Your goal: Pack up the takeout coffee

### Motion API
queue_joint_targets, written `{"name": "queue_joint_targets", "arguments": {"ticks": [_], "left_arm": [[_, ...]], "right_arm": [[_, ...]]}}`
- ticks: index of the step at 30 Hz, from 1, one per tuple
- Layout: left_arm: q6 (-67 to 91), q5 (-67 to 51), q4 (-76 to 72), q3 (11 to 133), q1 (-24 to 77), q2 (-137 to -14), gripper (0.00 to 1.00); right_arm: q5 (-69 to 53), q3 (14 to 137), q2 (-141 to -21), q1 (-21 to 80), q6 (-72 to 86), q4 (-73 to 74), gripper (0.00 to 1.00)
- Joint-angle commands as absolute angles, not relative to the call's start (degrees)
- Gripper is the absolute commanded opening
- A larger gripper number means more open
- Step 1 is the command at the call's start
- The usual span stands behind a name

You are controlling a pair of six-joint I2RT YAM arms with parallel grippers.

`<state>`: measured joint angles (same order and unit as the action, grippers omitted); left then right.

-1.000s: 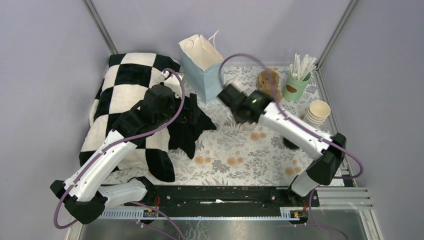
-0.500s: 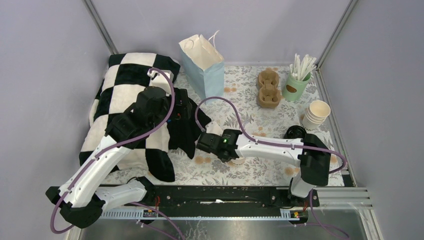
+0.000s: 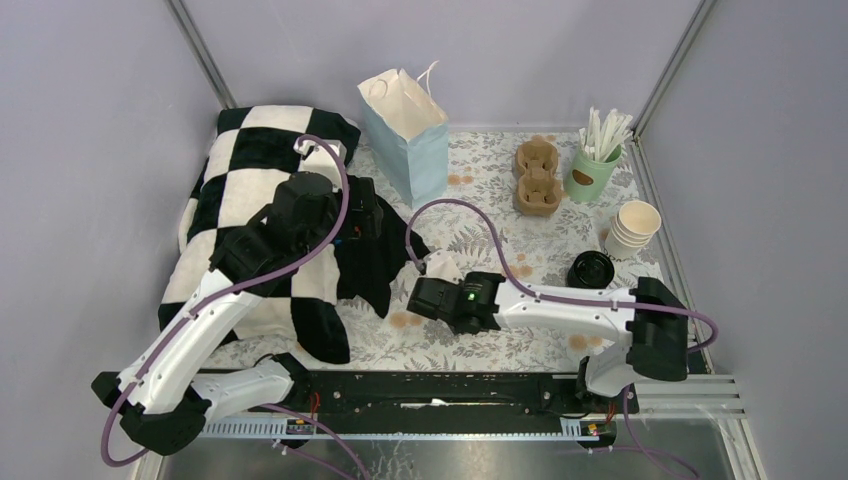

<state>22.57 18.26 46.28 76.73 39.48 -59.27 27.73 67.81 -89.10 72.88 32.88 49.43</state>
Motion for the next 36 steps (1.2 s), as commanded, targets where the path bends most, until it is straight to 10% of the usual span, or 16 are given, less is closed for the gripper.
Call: {"name": "queue_joint_targets", "arguments": {"ticks": [1, 20, 36], "left_arm": [[23.28, 18.08, 44.59, 79.71, 39.68, -59.97, 0.99], [22.50, 17.24, 44.56, 80.29, 39.68, -61.26, 0.99], [21.36, 14.94, 44.49, 80.53, 39.73, -61.36, 0.99]], "right_arm": [[29.36, 66.71, -85.48, 73.32, 36.32, 47.53, 0.00], [35.16, 82.76, -83.26, 71.29, 33.54, 57.64, 0.49], [19.09, 67.50, -79.51, 11.49, 23.70, 49.93, 0.56]]}}
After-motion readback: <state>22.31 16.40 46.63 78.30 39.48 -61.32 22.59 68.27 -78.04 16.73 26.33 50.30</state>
